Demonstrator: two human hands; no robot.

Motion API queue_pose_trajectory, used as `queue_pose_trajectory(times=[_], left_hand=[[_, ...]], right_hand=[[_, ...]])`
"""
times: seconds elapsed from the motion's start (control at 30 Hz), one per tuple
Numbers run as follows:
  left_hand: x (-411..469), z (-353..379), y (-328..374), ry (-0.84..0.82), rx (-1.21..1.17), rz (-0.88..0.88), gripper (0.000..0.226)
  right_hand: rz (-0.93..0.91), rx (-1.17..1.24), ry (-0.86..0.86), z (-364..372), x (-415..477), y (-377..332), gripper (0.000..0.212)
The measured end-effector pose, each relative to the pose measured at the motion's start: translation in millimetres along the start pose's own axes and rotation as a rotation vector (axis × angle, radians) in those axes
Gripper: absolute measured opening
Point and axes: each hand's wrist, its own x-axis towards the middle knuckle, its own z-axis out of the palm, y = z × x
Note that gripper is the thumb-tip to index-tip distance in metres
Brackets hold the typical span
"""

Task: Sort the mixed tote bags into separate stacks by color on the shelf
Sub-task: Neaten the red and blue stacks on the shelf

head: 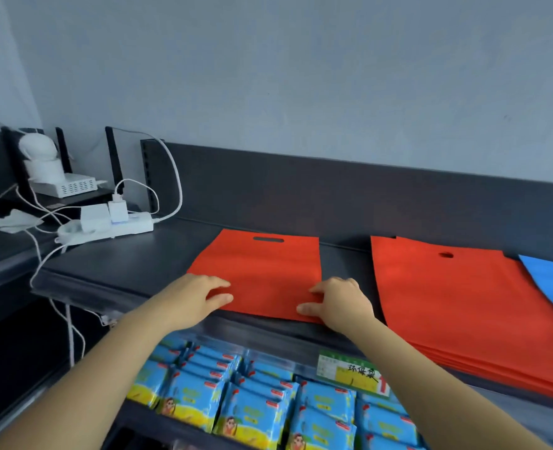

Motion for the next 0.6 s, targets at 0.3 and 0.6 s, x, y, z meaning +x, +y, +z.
queue_pose_trajectory(times=[0.3,0.6], left_hand=[[13.8,-3.8,-4.2,-0.076,-0.116,-0.052,0.072],[15.2,7.5,12.9,0.000,-0.077,-0.132,0.098]], right_hand=[[0.147,0.110,0.042,-9.0,12.6,-6.2,0.022],[-0.104,0.601,0.325,-64.9,13.4,-36.6,0.007]])
